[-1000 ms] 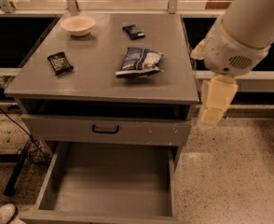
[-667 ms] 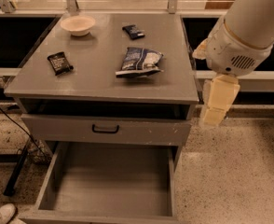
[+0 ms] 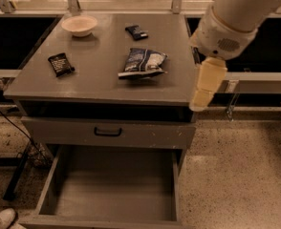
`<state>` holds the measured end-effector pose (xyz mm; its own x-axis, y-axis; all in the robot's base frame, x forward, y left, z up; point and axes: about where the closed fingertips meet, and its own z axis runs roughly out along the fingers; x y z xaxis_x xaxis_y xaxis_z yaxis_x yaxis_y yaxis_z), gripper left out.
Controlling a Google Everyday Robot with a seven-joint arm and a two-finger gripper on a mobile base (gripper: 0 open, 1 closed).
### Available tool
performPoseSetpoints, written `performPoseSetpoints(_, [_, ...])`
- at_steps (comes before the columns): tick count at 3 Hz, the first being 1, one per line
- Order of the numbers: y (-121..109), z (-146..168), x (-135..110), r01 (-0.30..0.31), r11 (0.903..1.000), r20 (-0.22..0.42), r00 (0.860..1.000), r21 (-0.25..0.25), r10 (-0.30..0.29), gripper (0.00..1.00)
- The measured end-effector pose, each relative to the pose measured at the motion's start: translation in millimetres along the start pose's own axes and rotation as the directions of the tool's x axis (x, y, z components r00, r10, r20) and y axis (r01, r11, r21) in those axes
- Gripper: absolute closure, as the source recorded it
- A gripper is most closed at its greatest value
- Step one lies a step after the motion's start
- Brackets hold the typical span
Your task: Place blue chip bag into middle drawer
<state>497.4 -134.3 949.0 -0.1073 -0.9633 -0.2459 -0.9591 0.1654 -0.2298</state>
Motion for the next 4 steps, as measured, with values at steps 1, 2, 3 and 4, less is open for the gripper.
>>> performPoseSetpoints(1, [-49.1,37.1,-30.8,0.018,0.9995,0.006,1.0,-0.027,-0.018,0.0])
performPoseSetpoints(2, [-49.1,37.1,-30.8,0.018,0.9995,0.006,1.0,-0.027,-0.018,0.0])
performPoseSetpoints(3, [-66.2,41.1,-48.4,0.045,0.9988,0.018,0.999,-0.016,-0.045,0.0])
performPoseSetpoints(4, [-88.1,47.0,-75.7,0.089,0.996,0.024,0.996,-0.01,-0.089,0.0])
